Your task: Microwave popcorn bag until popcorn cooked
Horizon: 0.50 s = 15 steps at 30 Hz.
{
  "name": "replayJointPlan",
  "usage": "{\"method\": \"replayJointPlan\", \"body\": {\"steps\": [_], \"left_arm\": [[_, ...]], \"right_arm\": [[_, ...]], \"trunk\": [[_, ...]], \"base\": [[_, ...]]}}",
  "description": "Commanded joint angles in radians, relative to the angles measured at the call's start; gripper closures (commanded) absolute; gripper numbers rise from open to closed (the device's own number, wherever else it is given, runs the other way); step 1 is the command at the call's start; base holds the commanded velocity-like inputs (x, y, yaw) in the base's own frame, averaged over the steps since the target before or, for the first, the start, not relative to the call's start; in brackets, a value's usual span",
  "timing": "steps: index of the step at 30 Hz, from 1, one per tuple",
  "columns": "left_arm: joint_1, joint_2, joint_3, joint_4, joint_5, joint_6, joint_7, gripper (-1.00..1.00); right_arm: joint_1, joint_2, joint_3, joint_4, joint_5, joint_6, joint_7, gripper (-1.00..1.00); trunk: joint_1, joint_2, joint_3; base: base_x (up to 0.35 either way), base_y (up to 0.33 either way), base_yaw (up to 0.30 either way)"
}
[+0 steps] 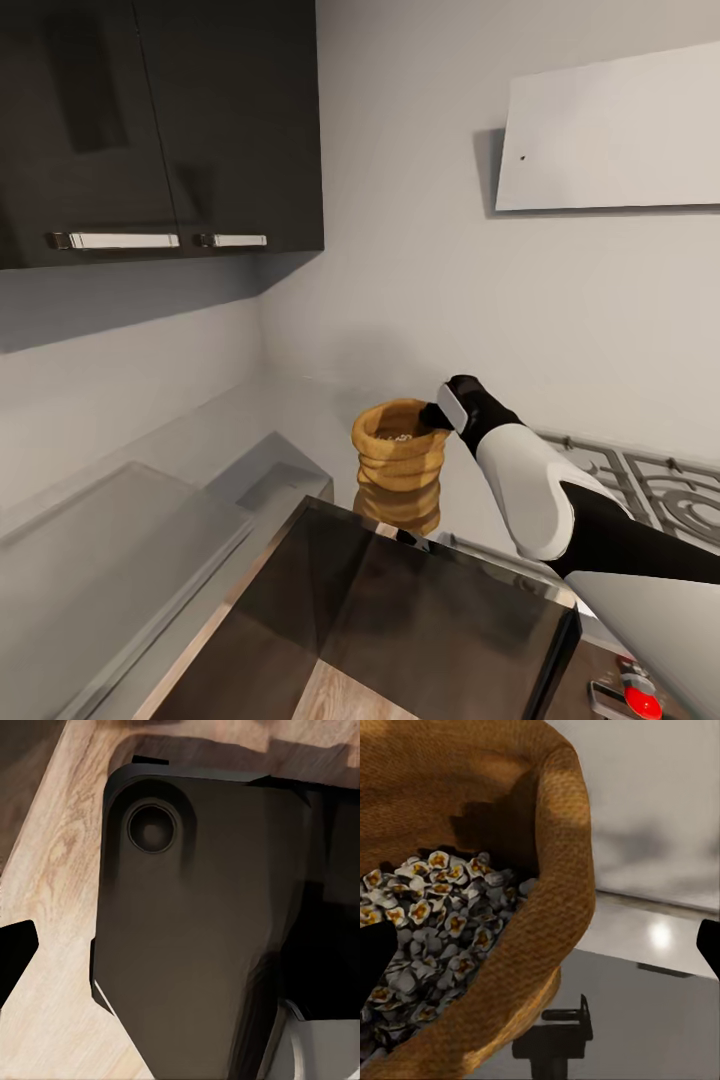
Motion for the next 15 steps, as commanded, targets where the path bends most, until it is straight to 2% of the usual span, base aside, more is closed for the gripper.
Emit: {"method": "replayJointPlan", "body": {"steps": [1, 8, 15], "left_arm": [[0.0, 0.0, 0.007, -0.001, 0.006, -0.002, -0.005, -1.0], [0.0, 0.0, 0.007, -0.001, 0.006, -0.001, -0.006, -1.0], [0.0, 0.0, 0.007, -0.001, 0.007, -0.001, -0.005, -1.0]], "right_arm": [[-0.001, 0.001, -0.006, 0.0, 0.011, 0.005, 0.001, -1.0], [-0.001, 0.001, -0.004, 0.002, 0.011, 0.004, 0.002, -1.0], [-0.001, 0.001, -0.008, 0.053, 0.005, 0.009, -0.001, -1.0]], "trunk": [[0.0, -0.001, -0.001], [0.0, -0.001, -0.001], [0.0, -0.001, -0.001]], "base": [[0.169, 0.0, 0.0], [0.211, 0.0, 0.0], [0.041, 0.0, 0.0]]}}
